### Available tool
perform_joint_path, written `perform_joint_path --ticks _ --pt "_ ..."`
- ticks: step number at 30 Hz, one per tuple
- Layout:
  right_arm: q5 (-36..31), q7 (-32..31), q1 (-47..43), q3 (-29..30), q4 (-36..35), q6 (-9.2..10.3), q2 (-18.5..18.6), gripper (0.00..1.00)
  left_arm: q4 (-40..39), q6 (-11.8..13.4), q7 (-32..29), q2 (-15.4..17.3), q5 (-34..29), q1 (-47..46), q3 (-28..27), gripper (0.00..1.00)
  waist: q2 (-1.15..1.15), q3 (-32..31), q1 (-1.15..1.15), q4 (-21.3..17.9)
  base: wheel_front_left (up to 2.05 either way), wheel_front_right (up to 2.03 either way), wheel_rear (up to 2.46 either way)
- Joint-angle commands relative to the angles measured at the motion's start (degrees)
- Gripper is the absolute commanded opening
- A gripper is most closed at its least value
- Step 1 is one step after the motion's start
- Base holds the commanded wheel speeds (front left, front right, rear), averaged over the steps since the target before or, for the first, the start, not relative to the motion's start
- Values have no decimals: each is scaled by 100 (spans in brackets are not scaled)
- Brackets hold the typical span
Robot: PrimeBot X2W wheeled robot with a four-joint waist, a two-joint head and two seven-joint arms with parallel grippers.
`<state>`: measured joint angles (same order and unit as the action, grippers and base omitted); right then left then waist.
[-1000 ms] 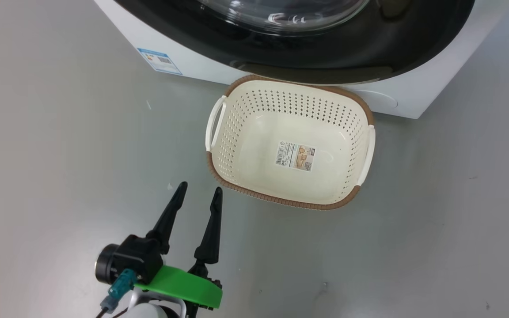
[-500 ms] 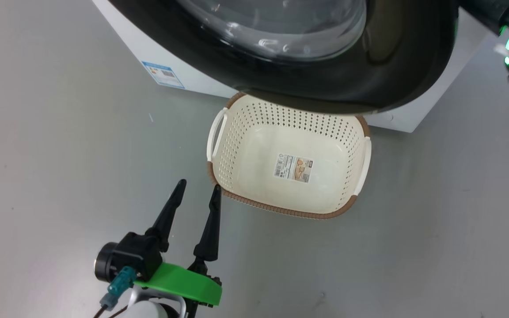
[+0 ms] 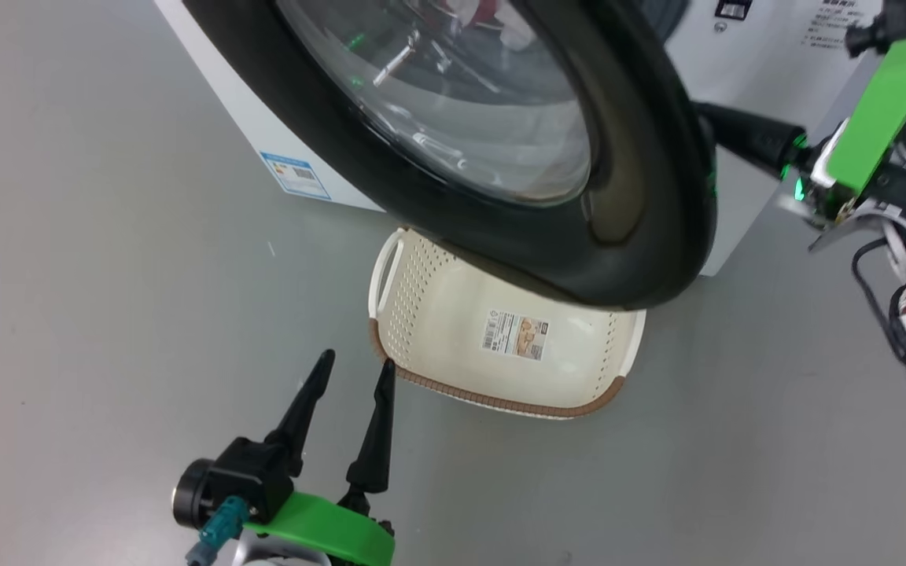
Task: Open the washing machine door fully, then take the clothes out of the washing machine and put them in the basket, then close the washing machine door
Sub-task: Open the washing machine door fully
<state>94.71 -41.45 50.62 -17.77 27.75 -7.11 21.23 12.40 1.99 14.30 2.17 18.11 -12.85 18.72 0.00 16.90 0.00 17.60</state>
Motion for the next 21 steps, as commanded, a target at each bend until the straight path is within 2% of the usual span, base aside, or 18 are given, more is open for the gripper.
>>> perform_joint_path --ticks 1,9,21 --pt "-36 -57 -145 -52 -221 -37 -84 0 -96 -38 70 71 -80 55 -179 100 0 -113 0 22 0 0 0" --pt "-27 -131 -669 -18 -519 -37 -347 0 -52 -113 70 71 -146 313 -194 100 0 -455 0 115 0 0 0" --pt "-203 -315 -1218 -140 -902 -37 -636 0 -63 -132 70 71 -138 516 -155 100 0 -717 0 474 0 0 0"
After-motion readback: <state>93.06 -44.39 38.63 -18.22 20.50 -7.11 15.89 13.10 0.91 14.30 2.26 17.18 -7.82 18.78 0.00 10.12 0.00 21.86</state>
